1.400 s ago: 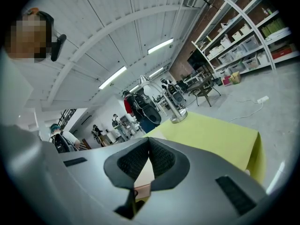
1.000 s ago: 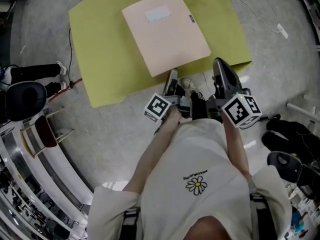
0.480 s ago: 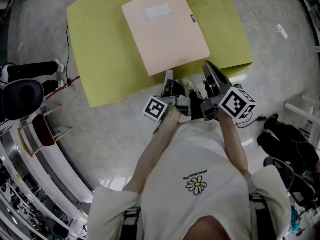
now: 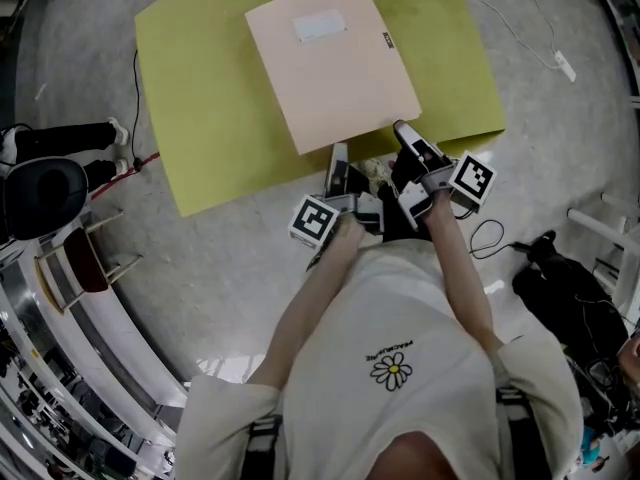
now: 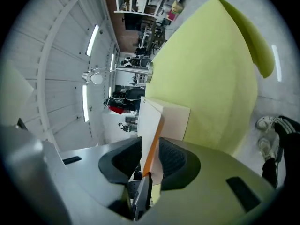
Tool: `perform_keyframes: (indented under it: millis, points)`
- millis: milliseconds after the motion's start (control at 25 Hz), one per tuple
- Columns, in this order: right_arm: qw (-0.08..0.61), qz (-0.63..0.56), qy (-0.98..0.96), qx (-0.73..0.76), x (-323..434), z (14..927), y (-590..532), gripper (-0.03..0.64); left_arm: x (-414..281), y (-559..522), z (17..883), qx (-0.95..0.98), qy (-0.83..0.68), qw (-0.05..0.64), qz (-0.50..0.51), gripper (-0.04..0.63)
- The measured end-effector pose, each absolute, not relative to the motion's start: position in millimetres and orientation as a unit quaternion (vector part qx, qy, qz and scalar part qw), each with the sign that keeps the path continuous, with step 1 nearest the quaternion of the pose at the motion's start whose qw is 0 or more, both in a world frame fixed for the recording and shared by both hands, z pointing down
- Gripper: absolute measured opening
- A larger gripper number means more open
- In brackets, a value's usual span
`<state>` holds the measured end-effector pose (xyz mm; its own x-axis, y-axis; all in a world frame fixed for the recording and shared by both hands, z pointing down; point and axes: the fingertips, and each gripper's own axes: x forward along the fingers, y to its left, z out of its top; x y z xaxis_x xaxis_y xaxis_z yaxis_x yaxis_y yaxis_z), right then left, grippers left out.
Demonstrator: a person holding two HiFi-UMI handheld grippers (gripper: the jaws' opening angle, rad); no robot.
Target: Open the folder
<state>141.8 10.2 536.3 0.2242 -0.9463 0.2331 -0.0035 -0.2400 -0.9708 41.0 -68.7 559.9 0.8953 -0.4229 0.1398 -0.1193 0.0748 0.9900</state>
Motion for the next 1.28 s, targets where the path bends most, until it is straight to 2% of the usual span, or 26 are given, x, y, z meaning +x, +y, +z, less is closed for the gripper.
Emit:
perform_keyframes:
  millis: [440, 600, 680, 760, 1000, 1280]
  points:
    - [0.505, -0.507, 0.362, -0.598, 147.0, 548.9, 4.5, 0.067, 38.4, -83.6, 557.4, 0.667, -0.226, 0.697, -0.135, 0.16]
    - [0.514, -0.516, 0.352, -0.588, 148.2, 553.1, 4.5, 0.067, 39.9, -84.2, 554.0, 0.65, -0.246, 0.704, -0.144, 0.132]
    - [0.518, -0.517, 0.351, -0.584, 148.2, 553.2, 4.3, 0.067, 40.6, -84.9, 556.0, 0.648, -0.248, 0.704, -0.153, 0.142]
    - [0.524, -0.519, 0.349, -0.578, 147.9, 553.6, 3.8, 0.066, 40.1, -85.5, 558.3, 0.646, -0.246, 0.704, -0.162, 0.18]
    - [0.569, -0.525, 0.321, -0.545, 146.0, 558.7, 3.7, 0.051, 39.4, -86.5, 560.8, 0.645, -0.251, 0.7, -0.177, 0.161]
    - [0.589, -0.526, 0.314, -0.527, 144.6, 556.8, 3.4, 0.026, 39.7, -87.3, 563.7, 0.644, -0.252, 0.7, -0.181, 0.156]
